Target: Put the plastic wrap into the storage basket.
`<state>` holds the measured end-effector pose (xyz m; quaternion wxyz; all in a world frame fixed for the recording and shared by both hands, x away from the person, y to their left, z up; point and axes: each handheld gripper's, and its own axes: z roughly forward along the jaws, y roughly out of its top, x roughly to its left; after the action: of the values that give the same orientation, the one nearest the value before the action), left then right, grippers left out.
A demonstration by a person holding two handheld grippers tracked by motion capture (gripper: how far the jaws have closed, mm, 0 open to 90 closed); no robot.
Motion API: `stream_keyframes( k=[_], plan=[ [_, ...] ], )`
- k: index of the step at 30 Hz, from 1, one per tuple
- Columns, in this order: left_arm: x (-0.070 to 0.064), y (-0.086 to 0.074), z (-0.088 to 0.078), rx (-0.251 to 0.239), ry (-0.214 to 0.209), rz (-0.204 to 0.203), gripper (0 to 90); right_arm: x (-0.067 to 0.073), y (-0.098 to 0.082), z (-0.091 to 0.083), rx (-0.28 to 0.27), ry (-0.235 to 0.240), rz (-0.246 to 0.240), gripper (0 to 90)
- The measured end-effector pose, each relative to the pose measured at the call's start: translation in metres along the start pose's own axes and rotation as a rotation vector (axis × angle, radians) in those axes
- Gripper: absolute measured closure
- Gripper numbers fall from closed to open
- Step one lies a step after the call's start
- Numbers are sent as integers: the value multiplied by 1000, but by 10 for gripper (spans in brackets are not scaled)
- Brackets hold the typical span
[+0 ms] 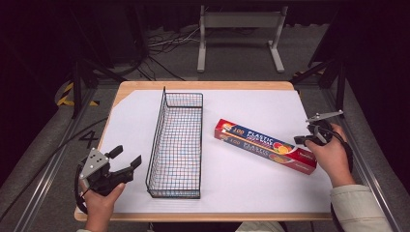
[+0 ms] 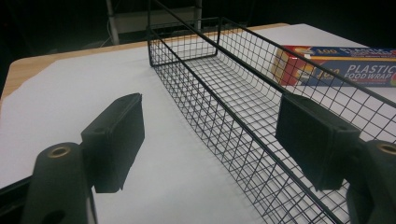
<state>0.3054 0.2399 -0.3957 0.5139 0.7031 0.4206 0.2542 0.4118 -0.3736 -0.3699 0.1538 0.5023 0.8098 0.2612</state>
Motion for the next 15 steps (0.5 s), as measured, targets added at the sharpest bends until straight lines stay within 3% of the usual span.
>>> stream_keyframes(
  k=[5,15],
  plan=[
    [0,0,0,0,0,-1,242,-11,-11,9,30,-10,32,900],
    [0,0,0,0,3,-4,243,-24,-24,9,78,-5,66,900]
  ],
)
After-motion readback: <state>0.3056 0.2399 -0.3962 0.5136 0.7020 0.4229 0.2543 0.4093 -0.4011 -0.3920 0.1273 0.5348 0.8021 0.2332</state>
